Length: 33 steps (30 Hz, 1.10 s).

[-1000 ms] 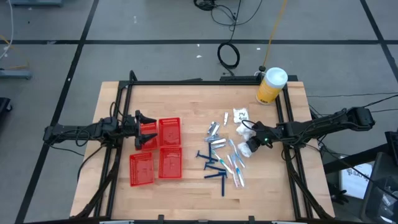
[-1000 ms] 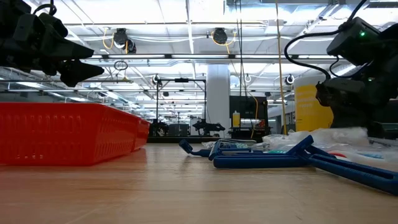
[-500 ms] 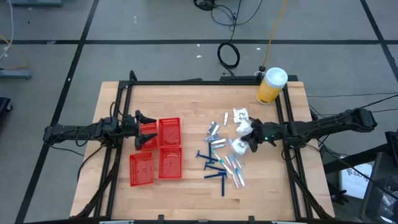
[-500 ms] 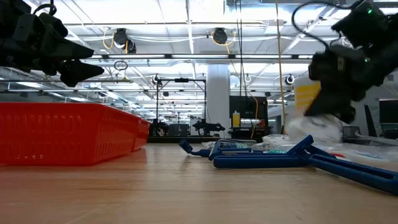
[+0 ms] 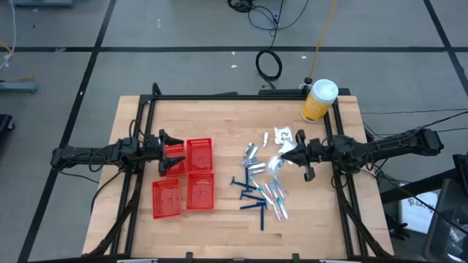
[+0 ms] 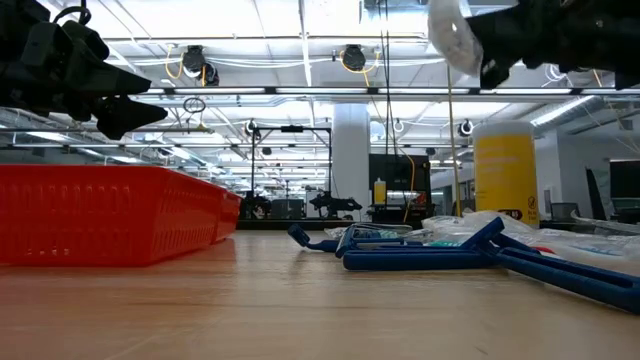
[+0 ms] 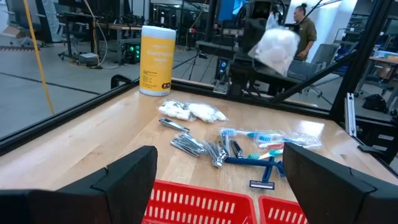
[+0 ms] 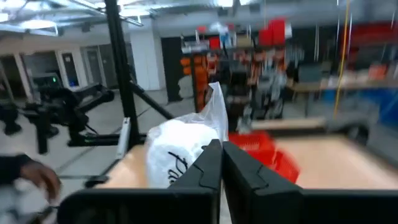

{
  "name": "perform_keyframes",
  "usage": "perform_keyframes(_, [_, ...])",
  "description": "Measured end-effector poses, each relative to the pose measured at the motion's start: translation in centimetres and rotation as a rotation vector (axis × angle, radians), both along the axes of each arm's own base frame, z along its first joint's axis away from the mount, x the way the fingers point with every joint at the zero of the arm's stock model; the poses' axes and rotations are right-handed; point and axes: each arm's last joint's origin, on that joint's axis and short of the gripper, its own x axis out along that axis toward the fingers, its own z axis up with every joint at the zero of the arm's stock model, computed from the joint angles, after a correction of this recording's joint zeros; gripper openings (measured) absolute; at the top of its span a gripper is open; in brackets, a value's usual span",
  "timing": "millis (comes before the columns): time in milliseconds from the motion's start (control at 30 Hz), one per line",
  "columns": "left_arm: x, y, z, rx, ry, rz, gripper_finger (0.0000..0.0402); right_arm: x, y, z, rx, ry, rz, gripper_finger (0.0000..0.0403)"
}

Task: Pick & Place Travel size toiletries
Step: Put the transparent cotton pack into the top left red basket

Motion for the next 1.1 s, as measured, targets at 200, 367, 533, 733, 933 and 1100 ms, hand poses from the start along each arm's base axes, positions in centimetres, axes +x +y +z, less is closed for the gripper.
perform_keyframes(200, [0.0, 0.0, 0.0, -0.002, -0.002, 0.0, 0.0335, 0.1, 0.0, -0.1, -0.167, -0.015, -0.029, 0.0])
perform_keyframes(367, [0.0, 0.0, 0.0, 0.001, -0.001, 0.0, 0.0335, 0.5, 0.0, -0.6, -0.202, 0.02, -0.031, 0.0])
perform_keyframes(533, [0.0, 0.0, 0.2, -0.005, -0.021, 0.0, 0.0335, 1.2, -0.4, -1.3, -0.184, 0.072, -0.052, 0.0])
perform_keyframes(733, [0.0, 0.0, 0.7, -0.003, -0.071, 0.001, 0.0335, 1.8, -1.3, -1.7, -0.156, 0.077, -0.102, 0.0])
perform_keyframes(933, [-0.1, 0.1, 1.3, 0.005, -0.133, 0.034, 0.0335, 2.3, -2.5, -2.0, -0.154, 0.08, -0.165, 0.0])
perform_keyframes(1100, [0.4, 0.2, 1.8, -0.084, -0.193, 0.077, 0.0335, 2.6, -3.6, -1.9, -0.175, 0.037, -0.233, 0.0])
